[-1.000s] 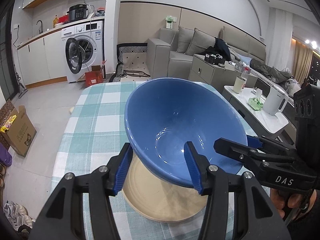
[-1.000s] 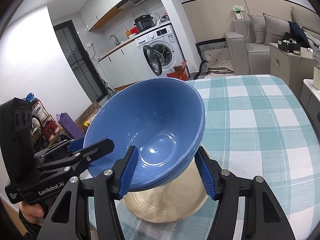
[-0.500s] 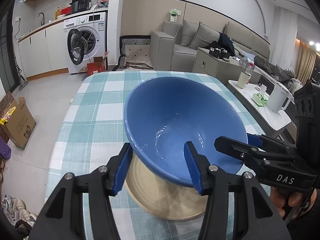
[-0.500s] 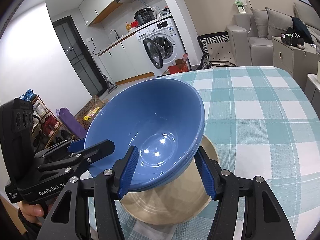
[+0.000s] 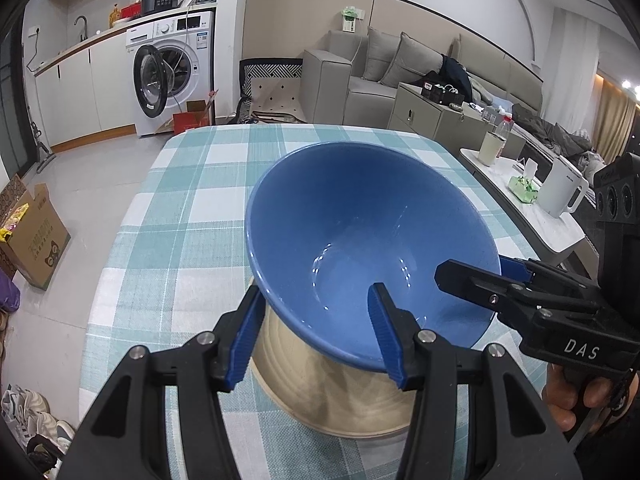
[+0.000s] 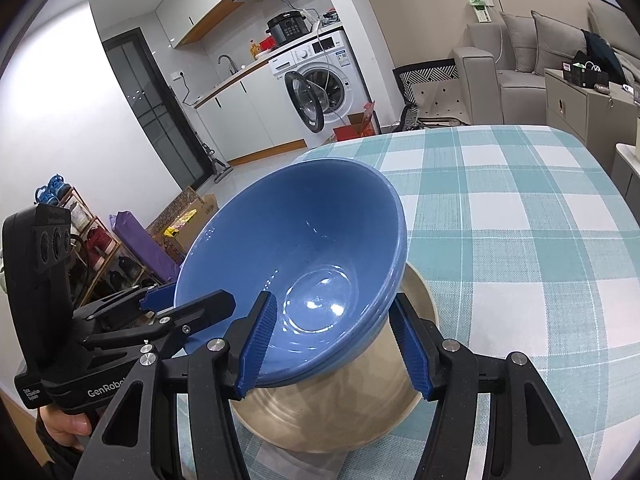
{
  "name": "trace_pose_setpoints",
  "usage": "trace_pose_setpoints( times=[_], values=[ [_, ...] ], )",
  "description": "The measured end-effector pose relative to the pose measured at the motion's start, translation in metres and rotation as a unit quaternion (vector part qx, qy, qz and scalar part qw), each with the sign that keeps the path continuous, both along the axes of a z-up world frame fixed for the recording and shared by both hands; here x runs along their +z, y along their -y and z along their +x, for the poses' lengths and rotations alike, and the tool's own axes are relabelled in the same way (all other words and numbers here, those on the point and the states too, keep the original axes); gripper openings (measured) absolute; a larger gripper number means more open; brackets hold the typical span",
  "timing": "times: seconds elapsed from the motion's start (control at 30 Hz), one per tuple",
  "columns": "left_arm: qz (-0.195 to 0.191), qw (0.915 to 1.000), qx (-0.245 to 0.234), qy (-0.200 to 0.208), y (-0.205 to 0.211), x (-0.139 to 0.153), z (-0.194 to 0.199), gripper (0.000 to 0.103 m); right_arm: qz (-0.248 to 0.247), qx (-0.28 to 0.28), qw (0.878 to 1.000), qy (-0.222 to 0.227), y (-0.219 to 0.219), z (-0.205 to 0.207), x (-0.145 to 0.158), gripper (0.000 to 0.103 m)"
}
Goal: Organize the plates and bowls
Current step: 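Lower the bowl stack onto the cream plate stack with both grippers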
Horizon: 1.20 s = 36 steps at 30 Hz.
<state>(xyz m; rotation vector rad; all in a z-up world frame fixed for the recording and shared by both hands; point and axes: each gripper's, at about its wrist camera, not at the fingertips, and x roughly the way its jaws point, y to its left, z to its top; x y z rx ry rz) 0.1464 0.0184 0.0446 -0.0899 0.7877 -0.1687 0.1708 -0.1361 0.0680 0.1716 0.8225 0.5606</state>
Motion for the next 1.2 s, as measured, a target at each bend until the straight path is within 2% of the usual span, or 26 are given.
trace_pose_setpoints(
  times=[1.07,1.2],
  values=[
    [-0.015,0.9999,0.002,0.008,-0.007,0.000,0.009,0.053,-0.013,0.006,1.000,0.004,-0.005,0.011,-0.007,0.061],
    [-0.009,0.9999,0.002,0.014,-0.007,0.001,0.007,0.057,-0.013,0.010,1.000,0.006,-0.005,0.011,-0.007,0.061]
  ],
)
